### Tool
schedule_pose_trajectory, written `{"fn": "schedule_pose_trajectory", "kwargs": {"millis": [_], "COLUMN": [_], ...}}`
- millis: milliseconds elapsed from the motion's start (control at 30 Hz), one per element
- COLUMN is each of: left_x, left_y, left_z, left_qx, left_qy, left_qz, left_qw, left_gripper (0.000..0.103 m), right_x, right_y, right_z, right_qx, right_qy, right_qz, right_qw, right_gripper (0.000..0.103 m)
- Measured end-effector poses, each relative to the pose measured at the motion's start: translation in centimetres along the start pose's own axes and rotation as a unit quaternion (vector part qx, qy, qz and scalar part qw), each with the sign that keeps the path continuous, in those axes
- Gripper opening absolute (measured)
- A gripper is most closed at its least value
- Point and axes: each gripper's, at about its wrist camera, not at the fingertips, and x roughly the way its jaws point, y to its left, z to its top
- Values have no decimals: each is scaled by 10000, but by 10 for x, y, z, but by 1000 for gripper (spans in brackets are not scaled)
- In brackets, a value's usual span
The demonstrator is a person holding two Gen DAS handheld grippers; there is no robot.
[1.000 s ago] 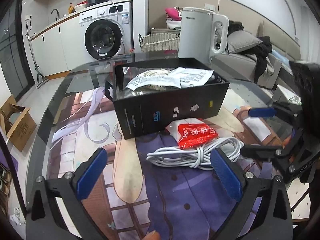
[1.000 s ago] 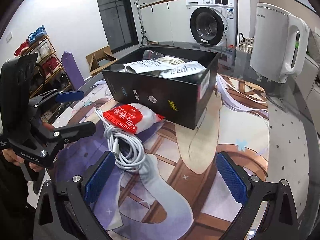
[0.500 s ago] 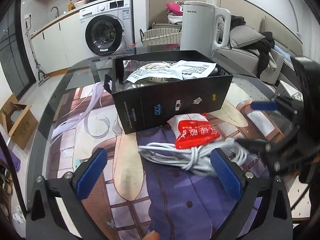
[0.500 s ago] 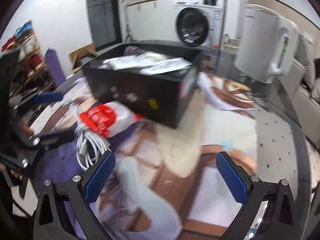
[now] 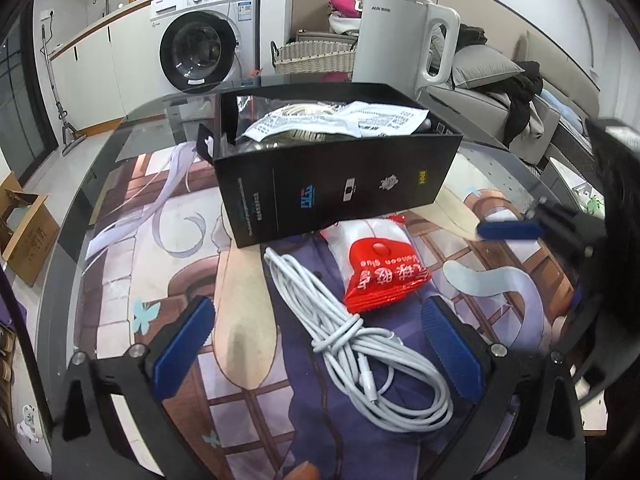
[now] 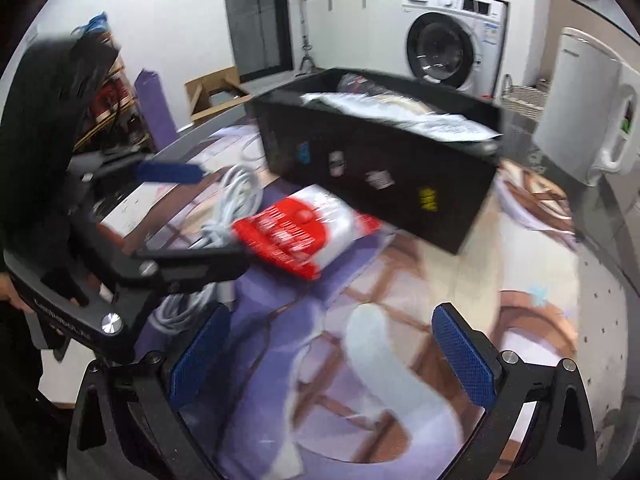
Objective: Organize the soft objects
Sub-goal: 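Move both tools toward the white cable coil and the red balloon bag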
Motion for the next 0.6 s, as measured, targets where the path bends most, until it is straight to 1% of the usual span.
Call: {"fn": "schedule_pose_trajectory", "kwargs": {"millis": [133,267,500,600], "left_x": [2,-1,-4,-5], "left_y": [5,12,23,29], "left_z": [-6,-10,-11,-12], "left_qx": [-29,-130,-205,-278], "left_qy": [171,182,224,248], "left_qz": [-13,3,85,119], "left_qw": [9998,9997,9995,9992], "left_gripper": [103,103,103,103], "right_x": [1,2,15,25], "right_y": [-15,-20,-2,2], "right_z": [1,4,22,28], "right_qx": [144,175,-219,-349], "right_qy": [48,58,127,214], "right_qz": [-151,-114,61,-6], "right_qw": [9998,9998,9997,9992], "right_gripper": [102,102,102,102]}}
